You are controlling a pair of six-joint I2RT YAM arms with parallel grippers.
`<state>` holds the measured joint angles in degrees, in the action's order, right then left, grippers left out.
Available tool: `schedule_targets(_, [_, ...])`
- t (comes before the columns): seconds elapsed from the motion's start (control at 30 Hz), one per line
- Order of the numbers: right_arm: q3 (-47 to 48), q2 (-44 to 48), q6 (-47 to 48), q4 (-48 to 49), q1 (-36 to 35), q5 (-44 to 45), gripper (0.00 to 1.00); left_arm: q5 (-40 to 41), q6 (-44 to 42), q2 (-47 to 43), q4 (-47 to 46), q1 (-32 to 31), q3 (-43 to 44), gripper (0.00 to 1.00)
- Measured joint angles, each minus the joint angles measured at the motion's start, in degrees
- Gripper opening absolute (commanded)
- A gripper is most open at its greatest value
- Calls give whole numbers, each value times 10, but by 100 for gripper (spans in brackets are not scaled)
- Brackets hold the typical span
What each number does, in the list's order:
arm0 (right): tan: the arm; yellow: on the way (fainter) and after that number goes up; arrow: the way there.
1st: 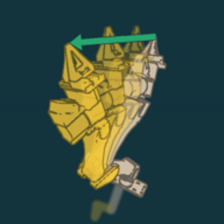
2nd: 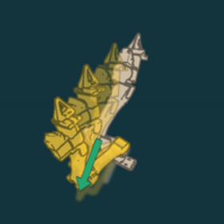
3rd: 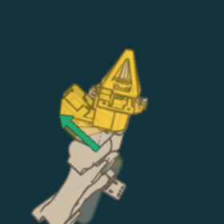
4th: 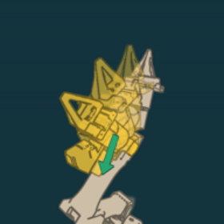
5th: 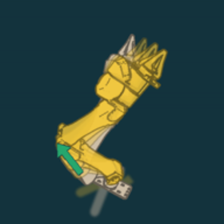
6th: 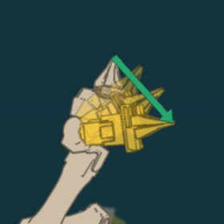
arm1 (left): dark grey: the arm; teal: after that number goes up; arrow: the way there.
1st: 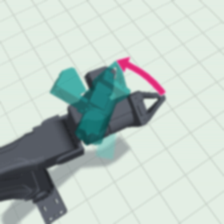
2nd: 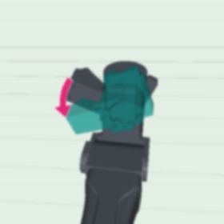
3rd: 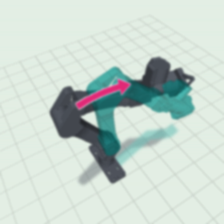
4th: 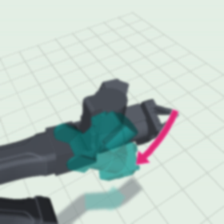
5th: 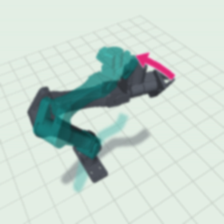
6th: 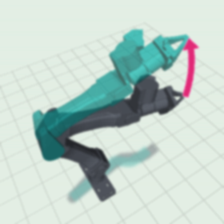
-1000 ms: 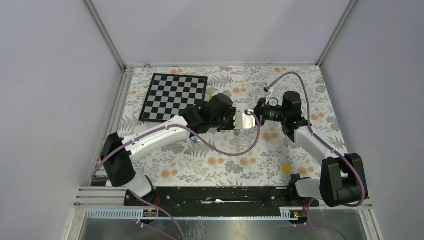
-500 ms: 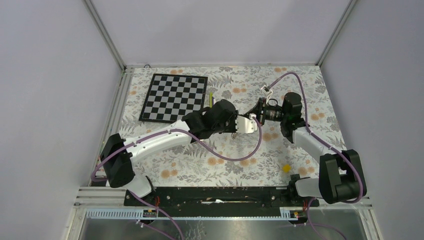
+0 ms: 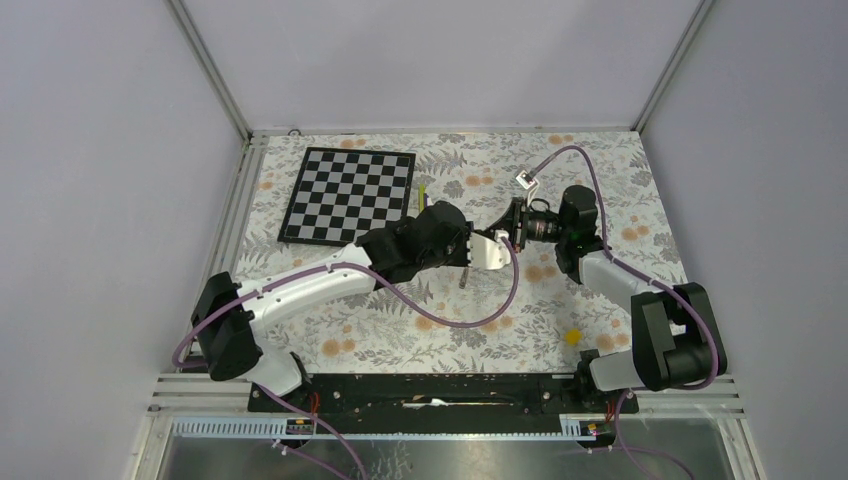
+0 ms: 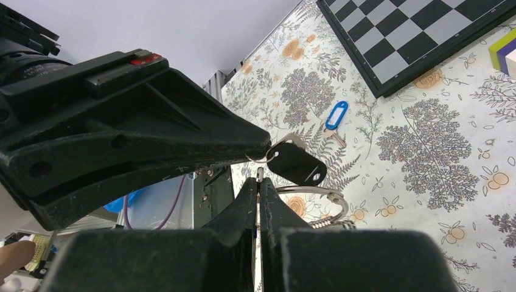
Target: Put the keys on the keyring
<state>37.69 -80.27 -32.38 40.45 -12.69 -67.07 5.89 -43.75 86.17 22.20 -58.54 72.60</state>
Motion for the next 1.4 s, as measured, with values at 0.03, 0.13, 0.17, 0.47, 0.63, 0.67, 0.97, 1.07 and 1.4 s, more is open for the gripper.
schedule_targets(0.03, [0, -2, -3, 3, -1, 0, 0, 0, 0, 0, 0, -1, 0, 0])
schedule_targets(0.13, [0, -2, -10, 9, -1, 0, 0, 0, 0, 0, 0, -5, 0, 0])
schedule_targets(0.17, [0, -2, -11, 11, -1, 0, 0, 0, 0, 0, 0, -7, 0, 0])
schedule_targets(0.47, [0, -2, -16, 16, -1, 0, 0, 0, 0, 0, 0, -10, 0, 0])
schedule_targets(0.63, [0, -2, -18, 17, -1, 0, 0, 0, 0, 0, 0, -11, 0, 0])
schedule_targets(0.67, [0, -2, -18, 17, -1, 0, 0, 0, 0, 0, 0, -11, 0, 0])
schedule_targets(0.97, [0, -4, -19, 19, -1, 0, 0, 0, 0, 0, 0, -11, 0, 0])
schedule_targets(1.07, [0, -5, -18, 19, -1, 0, 0, 1, 0, 0, 0, -12, 0, 0])
schedule_targets(1.4, [0, -5, -17, 15, -2, 0, 0, 2, 0, 0, 0, -14, 0, 0])
